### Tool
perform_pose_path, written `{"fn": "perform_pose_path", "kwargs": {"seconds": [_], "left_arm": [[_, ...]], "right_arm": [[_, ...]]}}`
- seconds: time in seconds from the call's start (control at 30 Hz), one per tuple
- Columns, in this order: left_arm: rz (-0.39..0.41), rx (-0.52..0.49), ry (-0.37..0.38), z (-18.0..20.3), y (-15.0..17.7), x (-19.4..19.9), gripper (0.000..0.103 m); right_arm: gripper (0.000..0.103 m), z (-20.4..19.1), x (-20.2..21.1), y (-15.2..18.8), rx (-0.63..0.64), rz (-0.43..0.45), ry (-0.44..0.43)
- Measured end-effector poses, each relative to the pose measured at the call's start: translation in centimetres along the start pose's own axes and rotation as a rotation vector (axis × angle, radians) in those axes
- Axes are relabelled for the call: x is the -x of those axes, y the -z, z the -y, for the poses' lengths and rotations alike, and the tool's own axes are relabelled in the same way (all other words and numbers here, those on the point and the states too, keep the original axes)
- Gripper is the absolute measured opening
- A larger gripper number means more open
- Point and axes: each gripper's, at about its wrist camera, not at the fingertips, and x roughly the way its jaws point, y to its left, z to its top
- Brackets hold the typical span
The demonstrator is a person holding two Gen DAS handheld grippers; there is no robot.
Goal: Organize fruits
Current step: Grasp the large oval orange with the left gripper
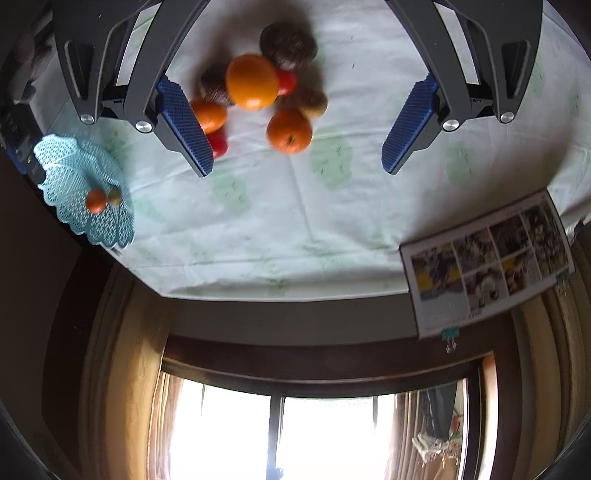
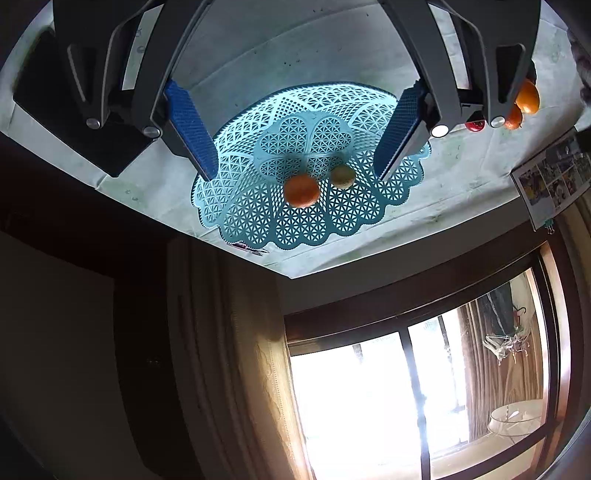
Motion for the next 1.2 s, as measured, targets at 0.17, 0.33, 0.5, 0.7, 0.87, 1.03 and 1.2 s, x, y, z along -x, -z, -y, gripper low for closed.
{"fn": "perform_pose_path", "kwargs": {"seconds": [0.17, 0.33, 0.5, 0.7, 0.87, 1.03, 1.2], "left_arm": [[-0.036, -0.008, 0.005, -0.3, 2.1, -0.1, 0.092], [-0.084, -0.026, 0.024, 0.4, 3.6, -0.7, 0.087], [-0.103, -0.042, 0.035, 1.0, 3.9, -1.4, 0.072], [-0.123, -0.035, 0.077, 1.4, 3.9, -2.0, 0.051], [-0.121, -0.068, 0.11, 2.2, 4.0, -1.5, 0.038], [-0.102, -0.036, 0.098, 1.3, 3.7, -0.5, 0.037], [-0.051, 0.009, 0.055, -0.4, 2.8, 1.3, 0.037]], "right_arm": [[0.087, -0.1, -0.1, 0.0, 0.008, -0.004, 0.001], [0.087, -0.1, -0.3, 0.0, 0.007, -0.01, 0.003], [0.087, -0.1, -0.5, 0.0, 0.008, -0.017, 0.005], [0.087, -0.2, -0.6, 0.0, 0.015, -0.015, 0.003], [0.087, -0.2, -0.5, 0.0, 0.014, -0.014, 0.005], [0.087, -0.4, -0.2, 0.1, 0.021, 0.004, 0.008], [0.087, -1.4, 0.5, 0.1, 0.072, 0.038, 0.011]]}}
